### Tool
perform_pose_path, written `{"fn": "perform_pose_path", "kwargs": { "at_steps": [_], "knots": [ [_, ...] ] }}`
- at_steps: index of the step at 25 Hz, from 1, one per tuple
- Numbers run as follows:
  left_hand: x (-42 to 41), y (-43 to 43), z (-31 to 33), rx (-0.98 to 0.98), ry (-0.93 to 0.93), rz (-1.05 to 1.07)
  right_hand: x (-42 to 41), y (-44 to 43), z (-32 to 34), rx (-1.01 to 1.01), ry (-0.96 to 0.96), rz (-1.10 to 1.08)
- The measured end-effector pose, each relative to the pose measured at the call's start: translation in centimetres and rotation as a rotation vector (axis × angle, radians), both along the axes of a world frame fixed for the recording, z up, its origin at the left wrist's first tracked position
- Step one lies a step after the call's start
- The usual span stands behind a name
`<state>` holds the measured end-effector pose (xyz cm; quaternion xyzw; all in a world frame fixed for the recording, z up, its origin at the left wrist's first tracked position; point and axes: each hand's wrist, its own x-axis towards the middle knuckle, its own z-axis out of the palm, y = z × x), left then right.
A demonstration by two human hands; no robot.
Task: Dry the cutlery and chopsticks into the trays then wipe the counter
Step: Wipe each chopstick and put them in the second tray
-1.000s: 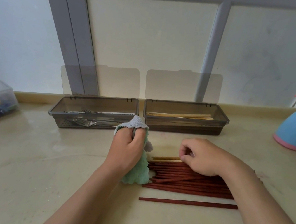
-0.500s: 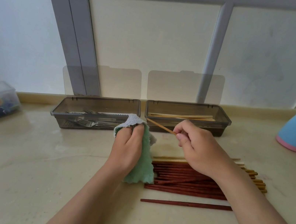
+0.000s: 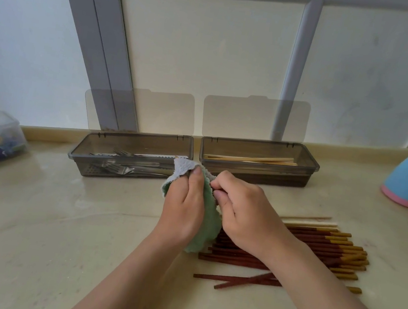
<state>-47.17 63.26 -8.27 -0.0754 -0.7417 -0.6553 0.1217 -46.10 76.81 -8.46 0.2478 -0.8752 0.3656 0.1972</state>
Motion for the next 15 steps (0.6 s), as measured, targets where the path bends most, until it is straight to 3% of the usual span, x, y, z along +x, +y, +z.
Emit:
{"fn": "perform_pose_path", "kwargs": {
  "at_steps": [3,7,10,15],
  "knots": [
    [-0.5,-0.1,-0.1,-0.002,-0.011,0.038,-0.2,0.4,0.2,-0.005,-0.030,-0.011],
    [-1.4,-1.6,0.8,0.181,-0.034,0.214,-0.4,2.0,0.2,0.113,-0.171,-0.013],
    [-1.7,-2.0,0.8,0.250,-0.083,0.293,-0.7,2.1,-0.2,0.132,-0.161,-0.015],
    [-0.6,-0.5,0.0,0.077,-0.092,0.143,-0.7,1.1,-0.7,0.077,-0.110,0.006]
  ]
}}
